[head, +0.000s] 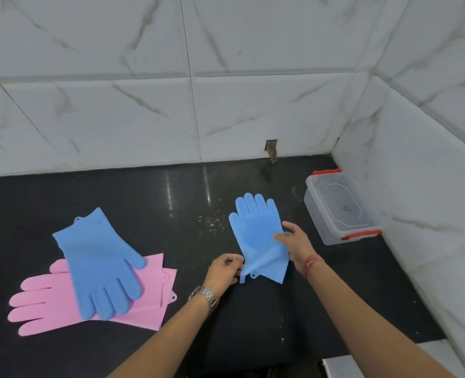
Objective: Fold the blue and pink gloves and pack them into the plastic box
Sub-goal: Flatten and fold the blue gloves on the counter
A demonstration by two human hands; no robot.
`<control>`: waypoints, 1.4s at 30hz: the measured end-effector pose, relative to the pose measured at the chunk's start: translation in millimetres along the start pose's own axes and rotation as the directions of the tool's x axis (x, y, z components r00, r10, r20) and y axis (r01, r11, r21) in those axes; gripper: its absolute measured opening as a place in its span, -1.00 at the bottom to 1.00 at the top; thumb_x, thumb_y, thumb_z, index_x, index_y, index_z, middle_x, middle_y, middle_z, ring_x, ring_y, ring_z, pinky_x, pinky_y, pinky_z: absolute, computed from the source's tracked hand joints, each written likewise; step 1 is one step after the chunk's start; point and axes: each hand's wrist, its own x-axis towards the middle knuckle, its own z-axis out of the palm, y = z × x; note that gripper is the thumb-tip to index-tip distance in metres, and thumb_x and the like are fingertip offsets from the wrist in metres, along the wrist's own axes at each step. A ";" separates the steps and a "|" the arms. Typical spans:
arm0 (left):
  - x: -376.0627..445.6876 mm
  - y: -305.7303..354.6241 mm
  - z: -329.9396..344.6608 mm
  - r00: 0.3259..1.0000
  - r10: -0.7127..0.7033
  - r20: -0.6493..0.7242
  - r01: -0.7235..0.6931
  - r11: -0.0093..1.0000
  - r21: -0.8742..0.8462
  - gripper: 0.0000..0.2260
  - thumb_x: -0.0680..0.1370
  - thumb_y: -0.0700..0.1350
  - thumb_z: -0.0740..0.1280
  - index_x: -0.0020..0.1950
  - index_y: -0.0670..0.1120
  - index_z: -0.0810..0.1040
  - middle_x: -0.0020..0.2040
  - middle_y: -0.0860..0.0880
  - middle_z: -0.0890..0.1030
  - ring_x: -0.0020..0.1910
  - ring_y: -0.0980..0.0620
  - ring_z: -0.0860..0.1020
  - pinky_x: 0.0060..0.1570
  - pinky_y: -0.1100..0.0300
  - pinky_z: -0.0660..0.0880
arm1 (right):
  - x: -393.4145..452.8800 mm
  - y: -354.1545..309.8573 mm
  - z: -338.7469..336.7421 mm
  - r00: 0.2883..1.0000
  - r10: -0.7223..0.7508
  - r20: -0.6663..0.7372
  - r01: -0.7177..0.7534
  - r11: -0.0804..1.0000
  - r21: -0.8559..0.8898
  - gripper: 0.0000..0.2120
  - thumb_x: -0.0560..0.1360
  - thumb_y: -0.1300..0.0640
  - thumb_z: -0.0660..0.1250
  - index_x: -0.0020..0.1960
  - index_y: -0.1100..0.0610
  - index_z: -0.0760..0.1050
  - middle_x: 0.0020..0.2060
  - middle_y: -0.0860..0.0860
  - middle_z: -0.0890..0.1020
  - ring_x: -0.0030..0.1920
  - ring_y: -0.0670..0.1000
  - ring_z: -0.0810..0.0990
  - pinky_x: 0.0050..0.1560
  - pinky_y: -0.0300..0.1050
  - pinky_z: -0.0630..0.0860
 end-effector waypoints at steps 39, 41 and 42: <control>-16.2 -21.1 -110.2 0.844 0.519 -0.135 -0.284 0.646 0.709 -0.79 0.51 -0.12 0.38 0.13 0.00 0.58 0.12 0.03 0.53 0.01 0.09 0.55 0.03 0.23 0.48 | -30.3 30.8 35.4 0.906 -0.332 0.261 0.395 0.449 -0.801 -0.53 0.55 0.14 0.30 0.42 -0.06 0.30 0.51 -0.05 0.22 0.41 0.03 0.34 0.42 -0.03 0.28; -19.8 -20.6 -139.0 0.810 0.540 -0.229 -0.217 0.639 0.738 -0.78 0.50 -0.15 0.37 0.14 -0.04 0.58 0.14 -0.03 0.53 0.10 -0.02 0.54 0.12 0.13 0.46 | -31.4 28.8 48.4 0.893 -0.335 0.301 0.427 0.420 -0.801 -0.52 0.54 0.13 0.31 0.42 -0.06 0.30 0.51 -0.06 0.22 0.42 0.03 0.34 0.43 -0.02 0.28; -22.4 -21.4 -152.5 0.800 0.531 -0.279 -0.161 0.638 0.753 -0.77 0.51 -0.14 0.37 0.16 -0.04 0.58 0.17 -0.04 0.52 0.13 -0.05 0.51 0.14 0.09 0.45 | -32.1 28.0 54.7 0.886 -0.336 0.319 0.443 0.414 -0.795 -0.52 0.54 0.13 0.31 0.42 -0.07 0.30 0.51 -0.06 0.23 0.42 0.02 0.33 0.42 -0.02 0.29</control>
